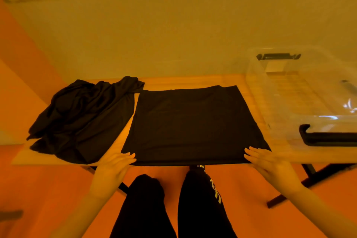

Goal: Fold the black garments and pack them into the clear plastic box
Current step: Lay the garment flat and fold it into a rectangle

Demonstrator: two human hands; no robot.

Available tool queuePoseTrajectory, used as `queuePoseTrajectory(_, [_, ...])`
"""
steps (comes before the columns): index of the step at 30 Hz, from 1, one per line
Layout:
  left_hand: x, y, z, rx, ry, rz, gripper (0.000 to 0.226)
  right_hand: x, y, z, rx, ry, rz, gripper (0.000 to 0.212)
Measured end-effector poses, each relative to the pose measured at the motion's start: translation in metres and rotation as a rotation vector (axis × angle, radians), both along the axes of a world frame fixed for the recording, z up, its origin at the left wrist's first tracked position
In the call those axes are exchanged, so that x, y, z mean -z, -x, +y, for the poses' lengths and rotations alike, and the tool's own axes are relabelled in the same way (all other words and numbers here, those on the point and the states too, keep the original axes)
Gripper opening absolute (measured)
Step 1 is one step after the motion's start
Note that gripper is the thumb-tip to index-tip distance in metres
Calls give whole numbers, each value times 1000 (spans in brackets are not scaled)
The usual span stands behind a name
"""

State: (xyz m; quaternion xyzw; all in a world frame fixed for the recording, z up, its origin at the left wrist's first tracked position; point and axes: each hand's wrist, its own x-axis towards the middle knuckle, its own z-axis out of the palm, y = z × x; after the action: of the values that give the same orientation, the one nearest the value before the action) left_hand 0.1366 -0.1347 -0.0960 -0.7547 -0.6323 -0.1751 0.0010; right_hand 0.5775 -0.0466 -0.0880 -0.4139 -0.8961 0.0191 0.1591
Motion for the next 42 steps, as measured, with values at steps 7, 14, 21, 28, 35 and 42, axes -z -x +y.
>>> queuePoseTrajectory(7, [-80,-7,19,-233,-109,-485,22,-63,13,17,196,55,331,13])
queuePoseTrajectory(14, [-215,-2,70,-229,-249,-731,20,-199,40,77,201,91,562,14])
queuePoseTrajectory(21, [-286,4,96,-172,-94,-929,17,-280,35,112,183,226,612,17])
queuePoseTrajectory(28, [-269,17,153,-241,86,-963,14,-281,43,173,198,398,483,14])
queuePoseTrajectory(35, [-145,54,290,-477,192,-779,7,-176,103,312,401,411,91,13])
queuePoseTrajectory(42, [-62,-19,254,-185,17,-184,45,-88,162,263,583,216,283,43])
